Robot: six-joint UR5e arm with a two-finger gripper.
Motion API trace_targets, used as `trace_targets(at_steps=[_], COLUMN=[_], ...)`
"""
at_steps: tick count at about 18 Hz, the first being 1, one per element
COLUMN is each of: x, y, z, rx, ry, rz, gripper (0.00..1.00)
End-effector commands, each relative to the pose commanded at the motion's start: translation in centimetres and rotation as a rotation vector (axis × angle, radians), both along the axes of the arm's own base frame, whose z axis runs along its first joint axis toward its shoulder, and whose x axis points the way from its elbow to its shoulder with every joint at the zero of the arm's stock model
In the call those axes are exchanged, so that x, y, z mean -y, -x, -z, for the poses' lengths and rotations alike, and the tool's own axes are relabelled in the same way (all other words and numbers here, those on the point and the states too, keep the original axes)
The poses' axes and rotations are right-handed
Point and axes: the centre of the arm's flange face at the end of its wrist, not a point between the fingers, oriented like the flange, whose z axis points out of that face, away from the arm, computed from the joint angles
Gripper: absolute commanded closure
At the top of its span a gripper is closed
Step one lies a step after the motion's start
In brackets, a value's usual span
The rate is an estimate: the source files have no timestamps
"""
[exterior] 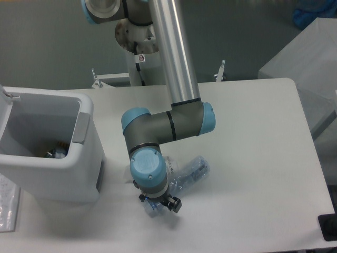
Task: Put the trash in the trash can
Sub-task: 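Close the gripper on the bottle's capped end and lift it, then carry the bottle up and over the white trash bin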
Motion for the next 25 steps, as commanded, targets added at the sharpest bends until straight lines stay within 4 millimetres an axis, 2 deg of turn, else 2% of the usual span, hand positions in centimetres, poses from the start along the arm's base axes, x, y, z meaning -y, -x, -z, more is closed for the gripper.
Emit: trace_targets(at_steps=[2,6,8,12,19,21,25], x=[-0.1,-0.3,-0.6,-0.1,2.1,2.7,3.7], y=[0.1,0.4,1.0,3.3,7.6,8.4,9.3], z=[-0.7,-1.5,-3.3,-8.3,-17.3,-19.3,-25.0], rx=[-0.006,-0.007,-0.024,-0.02,0.213,0.31,0.421], ry=[-0.009,-0.028,-0.056,-0.171,-0.551,-0.665,-0.84], rz=[0.0,-0.003,-0.007,-0.045,-0.196,-0.227,-0.253], gripper=[0.56,0.56,0.56,0.56,0.55,0.53,0.51])
